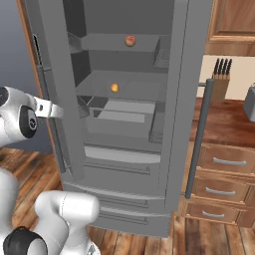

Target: Retrieve the peach and mango from the fridge and place them into the bowl on the dining table.

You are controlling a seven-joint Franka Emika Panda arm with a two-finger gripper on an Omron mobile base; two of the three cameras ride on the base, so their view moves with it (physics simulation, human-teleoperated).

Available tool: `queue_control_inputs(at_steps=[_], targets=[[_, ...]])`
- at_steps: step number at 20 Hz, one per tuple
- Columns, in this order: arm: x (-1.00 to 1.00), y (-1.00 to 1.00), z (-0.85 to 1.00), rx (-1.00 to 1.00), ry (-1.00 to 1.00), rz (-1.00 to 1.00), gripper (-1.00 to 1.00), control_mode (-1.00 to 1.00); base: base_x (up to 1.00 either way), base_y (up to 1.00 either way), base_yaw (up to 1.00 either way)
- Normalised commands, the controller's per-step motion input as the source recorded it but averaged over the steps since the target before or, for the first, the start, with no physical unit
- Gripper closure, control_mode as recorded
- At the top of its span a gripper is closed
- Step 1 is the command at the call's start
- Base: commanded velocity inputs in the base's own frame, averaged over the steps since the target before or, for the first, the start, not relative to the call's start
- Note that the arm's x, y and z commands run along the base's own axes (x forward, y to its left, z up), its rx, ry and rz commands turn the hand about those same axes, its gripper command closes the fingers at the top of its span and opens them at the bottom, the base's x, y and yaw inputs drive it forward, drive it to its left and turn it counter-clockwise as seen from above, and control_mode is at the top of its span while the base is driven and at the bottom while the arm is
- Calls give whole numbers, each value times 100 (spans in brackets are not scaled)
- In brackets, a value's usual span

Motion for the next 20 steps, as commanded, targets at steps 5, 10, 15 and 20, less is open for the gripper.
queue_control_inputs(at_steps=[5,10,15,20], targets=[[-76,7,96,18,5,-1,-100,-100,0,0,0],[-79,-33,37,61,20,-9,-100,-100,0,0,0],[-44,-66,25,78,10,-5,-100,-100,0,0,0],[-4,-100,27,62,12,-18,-100,-100,0,0,0]])
